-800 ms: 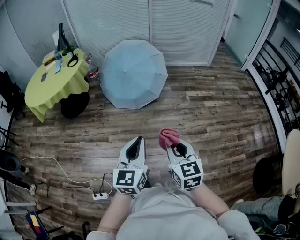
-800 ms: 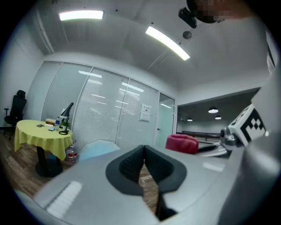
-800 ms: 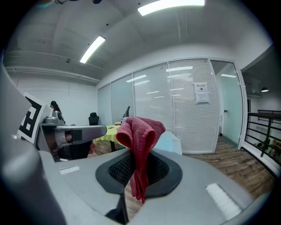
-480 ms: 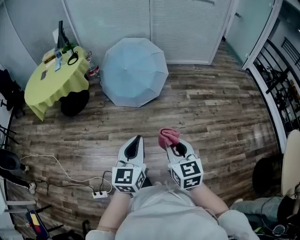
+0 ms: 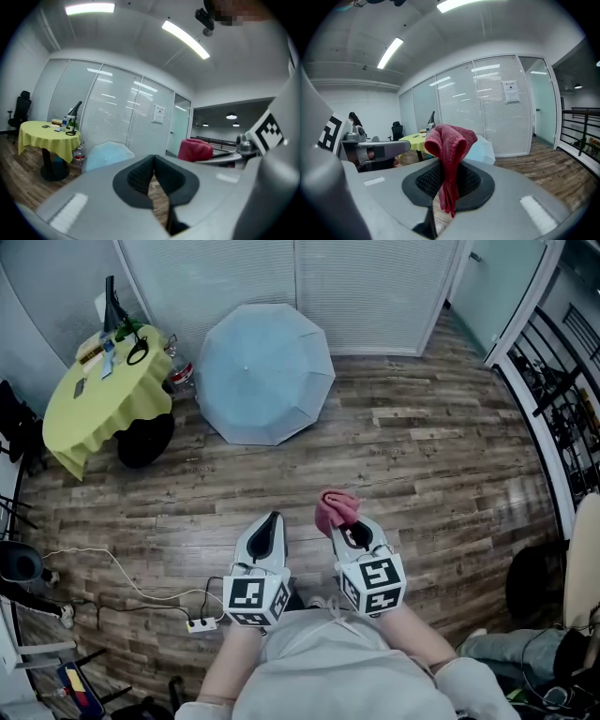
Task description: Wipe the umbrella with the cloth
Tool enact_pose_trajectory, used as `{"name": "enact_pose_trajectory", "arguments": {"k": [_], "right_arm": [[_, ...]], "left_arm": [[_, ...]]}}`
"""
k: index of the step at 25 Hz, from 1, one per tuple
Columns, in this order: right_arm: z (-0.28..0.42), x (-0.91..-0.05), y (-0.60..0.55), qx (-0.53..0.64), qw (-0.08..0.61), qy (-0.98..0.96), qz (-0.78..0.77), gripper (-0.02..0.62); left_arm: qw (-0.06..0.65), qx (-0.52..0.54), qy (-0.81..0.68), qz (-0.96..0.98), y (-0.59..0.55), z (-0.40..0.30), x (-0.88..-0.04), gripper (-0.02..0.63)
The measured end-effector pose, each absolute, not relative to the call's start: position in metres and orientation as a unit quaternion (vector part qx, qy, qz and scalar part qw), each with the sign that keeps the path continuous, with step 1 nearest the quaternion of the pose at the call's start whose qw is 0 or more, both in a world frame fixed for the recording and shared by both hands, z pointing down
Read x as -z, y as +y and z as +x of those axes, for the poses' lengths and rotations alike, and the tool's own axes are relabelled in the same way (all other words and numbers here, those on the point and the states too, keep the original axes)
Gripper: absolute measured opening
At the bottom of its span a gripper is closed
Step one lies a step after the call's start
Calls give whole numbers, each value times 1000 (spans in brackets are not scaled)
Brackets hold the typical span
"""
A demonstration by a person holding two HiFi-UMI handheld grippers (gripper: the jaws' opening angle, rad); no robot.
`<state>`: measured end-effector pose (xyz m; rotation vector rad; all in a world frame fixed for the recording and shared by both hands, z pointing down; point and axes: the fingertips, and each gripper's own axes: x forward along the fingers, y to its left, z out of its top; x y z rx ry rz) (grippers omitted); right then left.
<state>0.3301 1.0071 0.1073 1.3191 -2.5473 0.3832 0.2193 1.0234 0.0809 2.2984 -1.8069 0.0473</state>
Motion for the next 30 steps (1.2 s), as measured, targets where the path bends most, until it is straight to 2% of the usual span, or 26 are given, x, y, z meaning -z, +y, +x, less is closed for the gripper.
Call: {"name": "enact_pose_trajectory", "arguments": {"k": [9, 22, 30], "right_arm": [[279, -124, 915, -159, 135, -860, 465, 51], [122, -108, 701, -155, 146, -849, 484, 52], [76, -122, 612, -162, 166, -854, 465, 54]], "left_arm": [[140, -8, -598, 789, 924, 161, -98, 6], [146, 2, -585, 798, 707, -9, -79, 6], [180, -2, -608, 774, 627, -62, -107, 6]]}}
